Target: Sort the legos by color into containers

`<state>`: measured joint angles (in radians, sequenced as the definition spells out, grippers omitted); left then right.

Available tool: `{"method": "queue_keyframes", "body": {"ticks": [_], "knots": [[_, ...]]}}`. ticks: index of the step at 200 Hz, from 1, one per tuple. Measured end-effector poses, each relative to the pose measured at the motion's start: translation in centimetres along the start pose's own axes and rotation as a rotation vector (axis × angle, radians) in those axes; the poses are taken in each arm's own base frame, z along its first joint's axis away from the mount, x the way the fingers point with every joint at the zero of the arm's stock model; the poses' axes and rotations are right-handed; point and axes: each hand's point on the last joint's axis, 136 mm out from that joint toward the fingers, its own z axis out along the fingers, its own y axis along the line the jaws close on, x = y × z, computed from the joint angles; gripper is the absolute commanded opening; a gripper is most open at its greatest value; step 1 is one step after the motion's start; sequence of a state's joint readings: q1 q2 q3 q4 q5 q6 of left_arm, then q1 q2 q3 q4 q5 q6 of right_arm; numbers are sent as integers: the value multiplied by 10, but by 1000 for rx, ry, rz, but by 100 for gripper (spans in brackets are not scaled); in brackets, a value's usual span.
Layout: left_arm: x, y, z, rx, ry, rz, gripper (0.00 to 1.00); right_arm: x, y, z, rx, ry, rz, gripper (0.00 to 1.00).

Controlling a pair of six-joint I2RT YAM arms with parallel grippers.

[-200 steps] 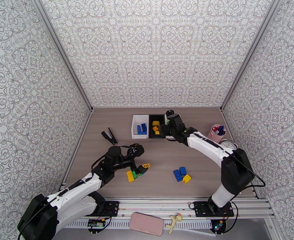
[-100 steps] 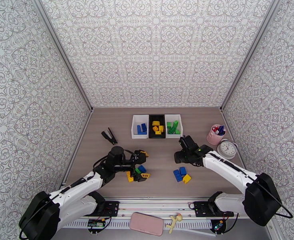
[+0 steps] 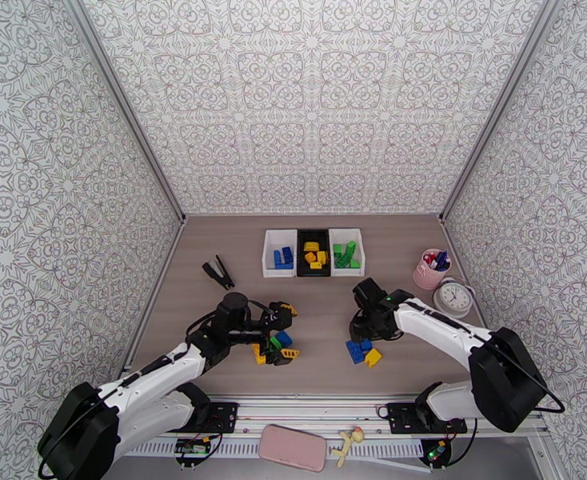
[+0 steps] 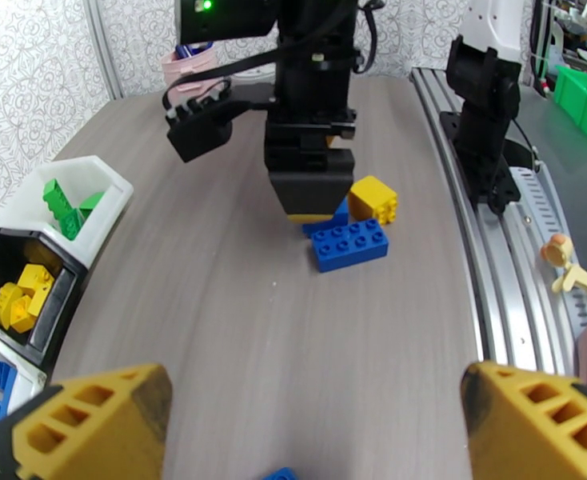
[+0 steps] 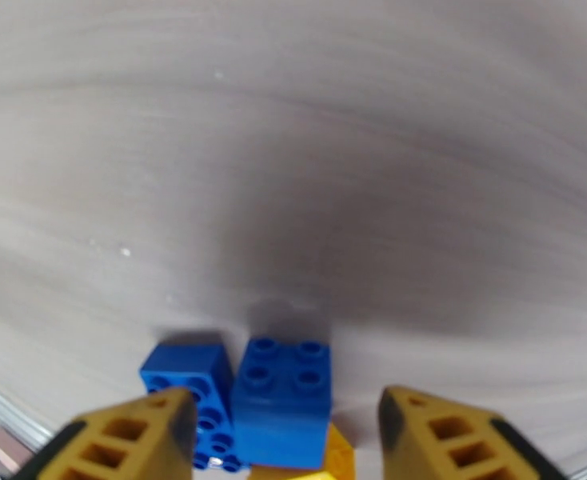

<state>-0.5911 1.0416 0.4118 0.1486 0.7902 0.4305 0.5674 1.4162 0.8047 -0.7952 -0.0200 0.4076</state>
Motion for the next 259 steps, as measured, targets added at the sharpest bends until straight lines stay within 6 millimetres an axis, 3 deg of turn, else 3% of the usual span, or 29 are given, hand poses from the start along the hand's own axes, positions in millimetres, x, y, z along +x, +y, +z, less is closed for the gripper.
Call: {"method": "queue_keyframes", "body": {"ticks": [90,171,220,259], "knots": [[3,1,-1,-3,9,10,100,6,-2,14,13,40,-35,34],[1,12,-6,-70,17,20,100,1,-5,11,21,-3,-33,29],[-16,14,-8,-136,7,24,100,-19,-2,-5,8,-122,-29,28],[-37,12,-15,-216,-31,27,100,-48,11,-27,-42,-251,-32,27]]}}
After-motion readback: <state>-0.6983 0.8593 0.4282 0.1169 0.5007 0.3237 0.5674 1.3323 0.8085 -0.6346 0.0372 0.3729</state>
